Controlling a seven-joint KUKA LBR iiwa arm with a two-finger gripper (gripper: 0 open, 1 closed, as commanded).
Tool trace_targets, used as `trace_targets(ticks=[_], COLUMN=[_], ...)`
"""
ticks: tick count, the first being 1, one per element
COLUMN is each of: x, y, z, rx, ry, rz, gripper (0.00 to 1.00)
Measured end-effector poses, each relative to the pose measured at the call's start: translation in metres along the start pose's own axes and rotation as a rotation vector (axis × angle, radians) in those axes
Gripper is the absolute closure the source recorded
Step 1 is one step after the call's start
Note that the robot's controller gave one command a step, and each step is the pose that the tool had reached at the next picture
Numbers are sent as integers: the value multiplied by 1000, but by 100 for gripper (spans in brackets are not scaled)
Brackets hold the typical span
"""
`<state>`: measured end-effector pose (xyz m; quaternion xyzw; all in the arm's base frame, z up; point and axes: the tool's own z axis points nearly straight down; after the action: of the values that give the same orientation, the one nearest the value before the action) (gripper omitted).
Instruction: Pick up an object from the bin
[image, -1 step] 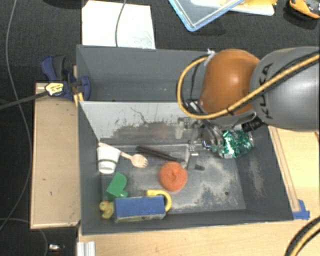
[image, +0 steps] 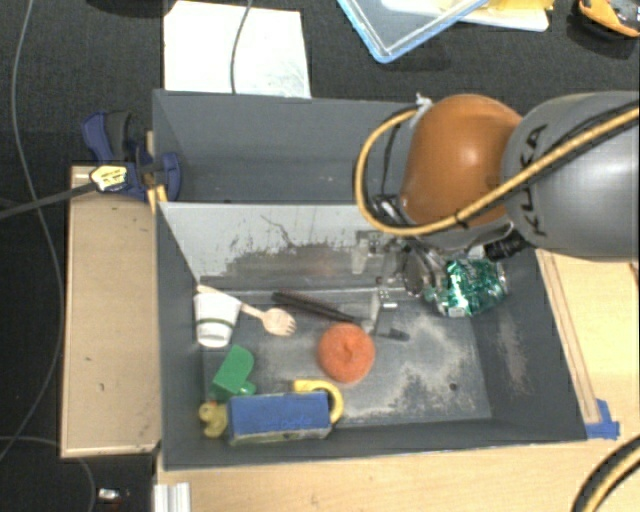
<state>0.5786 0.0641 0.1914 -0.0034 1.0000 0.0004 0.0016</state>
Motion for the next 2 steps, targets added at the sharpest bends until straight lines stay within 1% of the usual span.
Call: trace_targets(ticks=[1,2], x=[-4,13], y=[36,59], z=[70,100], rx=[-2,1], ry=[-6,-6], rz=[68,-67], gripper=[0,0])
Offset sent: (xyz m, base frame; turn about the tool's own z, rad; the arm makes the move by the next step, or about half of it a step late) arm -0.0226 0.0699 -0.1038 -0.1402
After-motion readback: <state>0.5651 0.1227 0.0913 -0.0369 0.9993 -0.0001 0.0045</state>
